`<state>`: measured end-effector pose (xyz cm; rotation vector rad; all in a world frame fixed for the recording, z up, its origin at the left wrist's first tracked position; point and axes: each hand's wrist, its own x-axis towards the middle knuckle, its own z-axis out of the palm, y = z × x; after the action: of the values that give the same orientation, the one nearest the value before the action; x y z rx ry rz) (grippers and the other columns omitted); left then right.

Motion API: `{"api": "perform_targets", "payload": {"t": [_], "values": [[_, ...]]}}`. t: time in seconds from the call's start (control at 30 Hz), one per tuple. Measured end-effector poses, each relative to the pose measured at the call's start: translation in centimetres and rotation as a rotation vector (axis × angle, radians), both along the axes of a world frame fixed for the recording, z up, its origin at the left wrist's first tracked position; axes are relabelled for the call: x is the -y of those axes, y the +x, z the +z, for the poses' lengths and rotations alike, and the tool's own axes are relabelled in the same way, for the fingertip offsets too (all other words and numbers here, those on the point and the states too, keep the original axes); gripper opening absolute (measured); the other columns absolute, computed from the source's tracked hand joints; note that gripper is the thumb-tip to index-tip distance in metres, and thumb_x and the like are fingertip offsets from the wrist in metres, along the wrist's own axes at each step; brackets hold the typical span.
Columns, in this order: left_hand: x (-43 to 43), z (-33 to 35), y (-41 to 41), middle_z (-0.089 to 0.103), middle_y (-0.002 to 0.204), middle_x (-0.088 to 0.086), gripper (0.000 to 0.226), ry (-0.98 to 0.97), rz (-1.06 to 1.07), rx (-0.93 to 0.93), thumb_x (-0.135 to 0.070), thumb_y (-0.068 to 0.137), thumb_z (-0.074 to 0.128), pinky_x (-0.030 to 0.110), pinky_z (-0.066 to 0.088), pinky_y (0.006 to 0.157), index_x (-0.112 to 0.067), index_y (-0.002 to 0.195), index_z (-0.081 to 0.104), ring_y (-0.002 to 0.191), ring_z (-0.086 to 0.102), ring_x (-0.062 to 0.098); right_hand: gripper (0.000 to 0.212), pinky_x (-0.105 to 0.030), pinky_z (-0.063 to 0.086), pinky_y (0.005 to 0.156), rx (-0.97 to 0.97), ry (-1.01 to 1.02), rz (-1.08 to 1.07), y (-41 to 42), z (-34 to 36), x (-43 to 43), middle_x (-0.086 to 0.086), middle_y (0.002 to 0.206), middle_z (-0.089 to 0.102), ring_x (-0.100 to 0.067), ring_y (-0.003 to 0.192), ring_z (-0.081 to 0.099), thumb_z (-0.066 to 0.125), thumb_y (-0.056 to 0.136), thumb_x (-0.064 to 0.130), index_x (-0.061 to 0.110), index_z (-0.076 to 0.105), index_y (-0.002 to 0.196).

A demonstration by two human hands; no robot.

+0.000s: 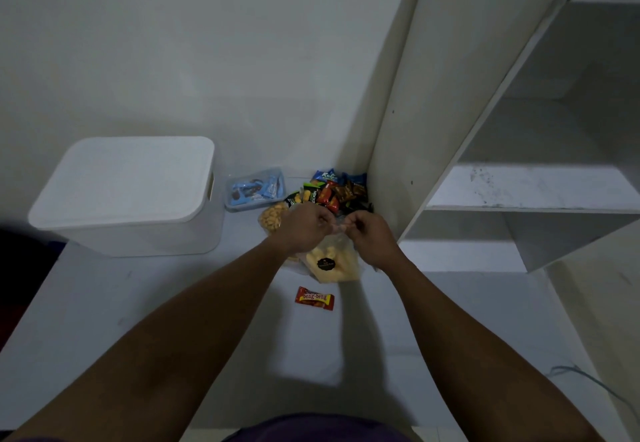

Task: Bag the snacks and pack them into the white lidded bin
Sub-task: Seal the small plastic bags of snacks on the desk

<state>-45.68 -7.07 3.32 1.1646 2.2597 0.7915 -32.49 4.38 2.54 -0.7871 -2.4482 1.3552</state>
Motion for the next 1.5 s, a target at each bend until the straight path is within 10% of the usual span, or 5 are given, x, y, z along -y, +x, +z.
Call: {"api": "perform_targets", "payload": {"t": [0.2, 0.4, 0.67, 0.83, 1.5], "values": [[-0.1, -1.5, 0.3, 0.066, 0.080, -0.016, 0.023, 0.028, -0.010, -0.059, -0.066, 0.080, 0.049, 0.051, 0.045, 0.090, -0.047, 0.071, 0.058, 0.083, 0.061, 0.009, 0.010, -0.005, 0.037, 0.061, 0.044, 0.086, -0.013, 0.0, 0.0, 0.0, 0.000, 0.088, 0.061, -0.009, 0.076, 0.054, 0.056, 0.096, 0.006, 0.007, 0.066, 0.095], [1.5, 0.8, 0.0, 0.056, 0.076, -0.020, 0.008, 0.042, -0.011, -0.124, -0.021, 0.089, 0.066, 0.002, 0.034, 0.063, -0.025, 0.083, 0.067, 0.068, 0.049, -0.014, 0.010, -0.018, 0.039, 0.065, 0.025, 0.015, -0.128, 0.8, -0.4, -0.5, -0.003, 0.090, 0.062, -0.011, 0.078, 0.054, 0.057, 0.096, 0.010, 0.005, 0.066, 0.098], [1.6, 0.4, 0.7, 0.057, 0.076, -0.014, 0.009, 0.074, -0.091, -0.146, -0.022, 0.088, 0.065, 0.032, 0.040, 0.072, -0.024, 0.079, 0.064, 0.069, 0.047, -0.007, 0.008, -0.011, 0.035, 0.056, 0.101, 0.016, -0.028, 0.6, 0.8, -0.1, 0.006, 0.075, 0.057, -0.004, 0.070, 0.051, 0.062, 0.093, 0.009, 0.013, 0.064, 0.087], [2.5, 0.7, -0.4, 0.060, 0.090, -0.014, 0.009, 0.034, -0.099, -0.214, -0.018, 0.089, 0.067, 0.002, 0.030, 0.065, -0.012, 0.093, 0.074, 0.074, 0.046, -0.006, 0.011, -0.022, 0.044, 0.063, 0.064, -0.051, -0.145, 1.5, 0.0, -0.2, -0.007, 0.085, 0.066, -0.017, 0.079, 0.060, 0.067, 0.091, 0.016, 0.006, 0.070, 0.092], [2.5, 0.7, -0.1, 0.059, 0.082, -0.021, 0.003, 0.117, 0.040, -0.164, -0.026, 0.086, 0.070, 0.008, 0.030, 0.060, -0.025, 0.086, 0.074, 0.069, 0.049, -0.012, 0.011, -0.034, 0.051, 0.070, 0.223, 0.111, 0.130, -0.3, 1.9, 0.6, -0.006, 0.082, 0.069, -0.019, 0.076, 0.063, 0.064, 0.091, 0.019, 0.016, 0.071, 0.083]]}}
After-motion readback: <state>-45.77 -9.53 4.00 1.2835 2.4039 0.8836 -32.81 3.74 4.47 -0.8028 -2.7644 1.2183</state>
